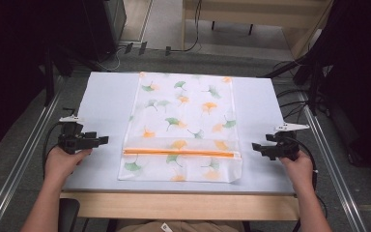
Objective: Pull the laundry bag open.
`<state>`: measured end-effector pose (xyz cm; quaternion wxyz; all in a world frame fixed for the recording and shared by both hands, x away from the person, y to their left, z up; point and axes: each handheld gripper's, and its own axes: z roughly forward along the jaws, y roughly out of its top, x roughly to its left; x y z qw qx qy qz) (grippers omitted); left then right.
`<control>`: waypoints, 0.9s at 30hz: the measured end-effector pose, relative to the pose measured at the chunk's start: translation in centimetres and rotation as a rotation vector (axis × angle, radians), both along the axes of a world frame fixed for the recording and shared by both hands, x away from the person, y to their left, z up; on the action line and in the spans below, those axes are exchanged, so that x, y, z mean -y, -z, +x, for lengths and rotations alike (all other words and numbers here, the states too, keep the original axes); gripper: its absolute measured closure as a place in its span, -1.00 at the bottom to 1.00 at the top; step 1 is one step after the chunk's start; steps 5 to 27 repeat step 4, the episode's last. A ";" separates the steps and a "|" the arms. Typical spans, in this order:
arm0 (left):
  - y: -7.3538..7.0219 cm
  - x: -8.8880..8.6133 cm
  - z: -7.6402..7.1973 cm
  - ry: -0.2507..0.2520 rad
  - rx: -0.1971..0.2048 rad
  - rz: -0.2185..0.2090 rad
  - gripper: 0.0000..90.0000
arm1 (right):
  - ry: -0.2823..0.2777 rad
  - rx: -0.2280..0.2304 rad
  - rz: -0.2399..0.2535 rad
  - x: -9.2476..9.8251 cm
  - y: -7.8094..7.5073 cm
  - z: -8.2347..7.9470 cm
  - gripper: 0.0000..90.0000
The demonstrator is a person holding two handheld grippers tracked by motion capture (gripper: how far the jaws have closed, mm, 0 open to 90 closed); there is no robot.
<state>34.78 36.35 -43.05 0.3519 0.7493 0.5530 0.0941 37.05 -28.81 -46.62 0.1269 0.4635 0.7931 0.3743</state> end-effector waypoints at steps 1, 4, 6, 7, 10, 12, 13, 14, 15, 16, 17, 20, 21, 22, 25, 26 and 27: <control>0.0 0.0 0.0 0.001 -0.001 0.004 -0.22 | 0.002 -0.001 -0.001 0.0 0.0 0.0 -0.47; 0.0 0.2 0.1 -0.002 0.001 0.004 -0.21 | 0.004 -0.005 -0.002 0.0 0.0 0.0 -0.47; 0.0 0.2 0.1 -0.002 0.001 0.004 -0.21 | 0.004 -0.005 -0.002 0.0 0.0 0.0 -0.47; 0.0 0.2 0.1 -0.002 0.001 0.004 -0.21 | 0.004 -0.005 -0.002 0.0 0.0 0.0 -0.47; 0.0 0.2 0.1 -0.002 0.001 0.004 -0.21 | 0.004 -0.005 -0.002 0.0 0.0 0.0 -0.47; 0.0 0.2 0.1 -0.002 0.001 0.004 -0.21 | 0.004 -0.005 -0.002 0.0 0.0 0.0 -0.47; 0.0 0.2 0.1 -0.002 0.001 0.004 -0.21 | 0.004 -0.005 -0.002 0.0 0.0 0.0 -0.47; 0.0 0.2 0.1 -0.002 0.001 0.004 -0.21 | 0.004 -0.005 -0.002 0.0 0.0 0.0 -0.47; 0.0 0.2 0.1 -0.002 0.001 0.004 -0.21 | 0.004 -0.005 -0.002 0.0 0.0 0.0 -0.47; 0.0 0.2 0.1 -0.002 0.001 0.004 -0.21 | 0.004 -0.005 -0.002 0.0 0.0 0.0 -0.47; 0.0 0.2 0.1 -0.002 0.001 0.004 -0.21 | 0.004 -0.005 -0.002 0.0 0.0 0.0 -0.47; 0.0 0.2 0.1 -0.002 0.001 0.004 -0.21 | 0.004 -0.005 -0.002 0.0 0.0 0.0 -0.47; 0.0 0.2 0.1 -0.002 0.001 0.004 -0.21 | 0.004 -0.005 -0.002 0.0 0.0 0.0 -0.47; 0.0 0.2 0.1 -0.002 0.001 0.004 -0.21 | 0.004 -0.005 -0.002 0.0 0.0 0.0 -0.47; 0.0 0.2 0.1 -0.002 0.001 0.004 -0.21 | 0.004 -0.005 -0.002 0.0 0.0 0.0 -0.47; 0.0 0.2 0.1 -0.002 0.001 0.004 -0.21 | 0.004 -0.005 -0.002 0.0 0.0 0.0 -0.47; 0.0 0.2 0.1 -0.002 0.001 0.004 -0.21 | 0.004 -0.005 -0.002 0.0 0.0 0.0 -0.47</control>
